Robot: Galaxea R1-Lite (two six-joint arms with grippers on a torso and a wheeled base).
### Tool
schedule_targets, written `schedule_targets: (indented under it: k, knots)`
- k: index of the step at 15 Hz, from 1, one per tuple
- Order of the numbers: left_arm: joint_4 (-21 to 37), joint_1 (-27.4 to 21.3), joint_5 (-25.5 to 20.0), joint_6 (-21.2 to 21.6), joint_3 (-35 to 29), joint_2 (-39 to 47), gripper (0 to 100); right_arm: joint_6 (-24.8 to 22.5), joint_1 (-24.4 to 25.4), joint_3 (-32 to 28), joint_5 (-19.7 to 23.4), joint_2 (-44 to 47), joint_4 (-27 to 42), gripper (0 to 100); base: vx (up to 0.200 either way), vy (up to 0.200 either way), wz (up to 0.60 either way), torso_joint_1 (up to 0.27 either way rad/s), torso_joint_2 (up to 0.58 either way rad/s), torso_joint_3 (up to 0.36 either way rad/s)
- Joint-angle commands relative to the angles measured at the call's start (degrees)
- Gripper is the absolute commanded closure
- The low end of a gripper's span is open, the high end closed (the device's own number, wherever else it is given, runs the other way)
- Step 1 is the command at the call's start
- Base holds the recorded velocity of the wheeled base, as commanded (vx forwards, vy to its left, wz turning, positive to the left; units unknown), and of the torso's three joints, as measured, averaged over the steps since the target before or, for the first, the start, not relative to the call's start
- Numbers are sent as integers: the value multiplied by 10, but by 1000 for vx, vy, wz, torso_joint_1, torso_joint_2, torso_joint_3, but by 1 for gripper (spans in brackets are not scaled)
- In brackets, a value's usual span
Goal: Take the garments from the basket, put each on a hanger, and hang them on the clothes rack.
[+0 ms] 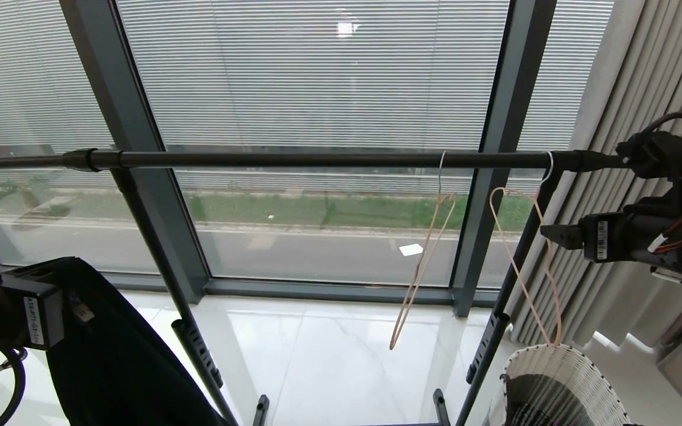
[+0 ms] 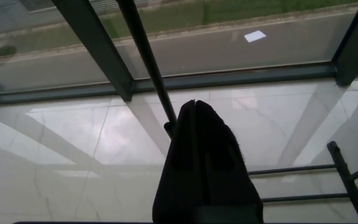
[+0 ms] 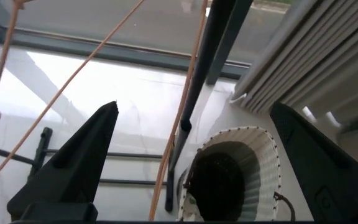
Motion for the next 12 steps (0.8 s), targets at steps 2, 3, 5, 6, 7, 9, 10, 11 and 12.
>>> schedule_targets:
  k: [2,3,5,6,7,9,10,11,12]
  knots:
    - [0,0,0,-1,2,-1,100,28,-3,28,-41,106,-75,0,0,0,0,0,0,0]
    - [0,0,0,-1,3,-1,100,29,-4,28,-41,122,-89,0,0,0,0,0,0,0]
    - [0,0,0,-1,6,1,100,30,-11,26,-41,145,-101,0,0,0,0,0,0,0]
    - [0,0,0,-1,6,1,100,30,-15,26,-41,156,-106,0,0,0,0,0,0,0]
    - [0,0,0,-1,6,1,100,30,-22,26,-41,166,-113,0,0,0,0,0,0,0]
    - [0,1,1,-4,13,1,100,35,-24,26,-41,187,-134,0,0,0,0,0,0,0]
    - [0,1,1,-5,18,0,100,40,-24,25,-41,202,-151,0,0,0,0,0,0,0]
    - [0,1,1,-5,21,-2,100,40,-24,24,-41,212,-168,0,0,0,0,0,0,0]
    - [0,1,1,-5,21,-2,100,40,-24,25,-41,215,-170,0,0,0,0,0,0,0]
